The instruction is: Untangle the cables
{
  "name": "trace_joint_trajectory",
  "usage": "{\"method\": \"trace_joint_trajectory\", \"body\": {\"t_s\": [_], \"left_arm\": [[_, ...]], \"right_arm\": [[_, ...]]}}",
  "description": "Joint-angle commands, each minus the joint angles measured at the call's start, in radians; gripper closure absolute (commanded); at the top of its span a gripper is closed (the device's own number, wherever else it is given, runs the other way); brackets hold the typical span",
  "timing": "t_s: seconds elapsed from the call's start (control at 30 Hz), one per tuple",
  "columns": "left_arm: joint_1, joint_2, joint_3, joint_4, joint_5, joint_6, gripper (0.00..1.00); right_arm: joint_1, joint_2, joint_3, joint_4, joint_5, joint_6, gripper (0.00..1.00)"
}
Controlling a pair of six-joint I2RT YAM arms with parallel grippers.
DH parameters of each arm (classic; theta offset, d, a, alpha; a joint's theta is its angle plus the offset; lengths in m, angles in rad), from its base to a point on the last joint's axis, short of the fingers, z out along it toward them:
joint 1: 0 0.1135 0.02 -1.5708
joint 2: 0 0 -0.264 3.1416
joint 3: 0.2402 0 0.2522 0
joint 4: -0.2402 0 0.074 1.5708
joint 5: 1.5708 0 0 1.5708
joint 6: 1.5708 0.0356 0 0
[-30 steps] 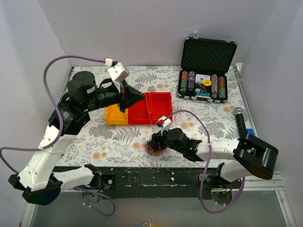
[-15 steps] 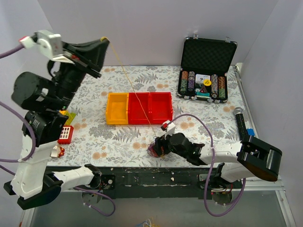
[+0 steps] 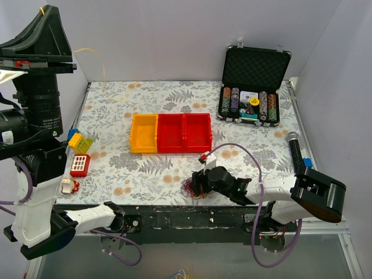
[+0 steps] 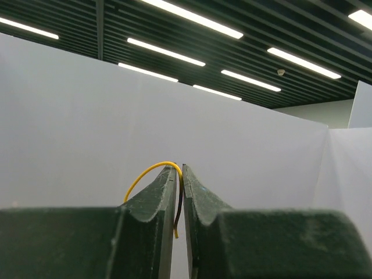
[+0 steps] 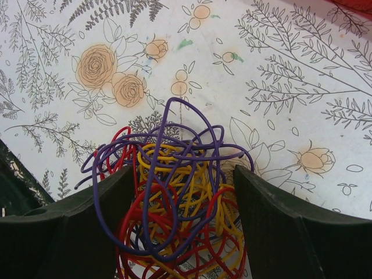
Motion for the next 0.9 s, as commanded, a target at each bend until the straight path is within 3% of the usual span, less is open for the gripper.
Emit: {"method": "trace_joint_trajectory", "body": {"t_s": [0.0,0.37,0.57,0.87], "left_arm": [[-0.002,0.002,-0.053,-0.012,-0.003,0.03,0.9],[-0.002,-0.075,-0.392,0.055,-0.064,0.08,0.89],[-0.002,-0.086,-0.441,0.0,-0.055,0.033,0.85],[-0.001,-0.071,-0.523,0.044,-0.075,0.037,0.85]], "right_arm": [[0.012,-0.019,-0.01,-0.037,0.03,0.013,0.24],[0.015,-0.1,0.006,-0.08,0.039,-0.006,0.24],[0.017,-0.163,-0.002,-0.09,0.045,-0.007,0.24],[0.017,-0.205,-0.016,-0.101,0.07,-0.012,0.24]]}}
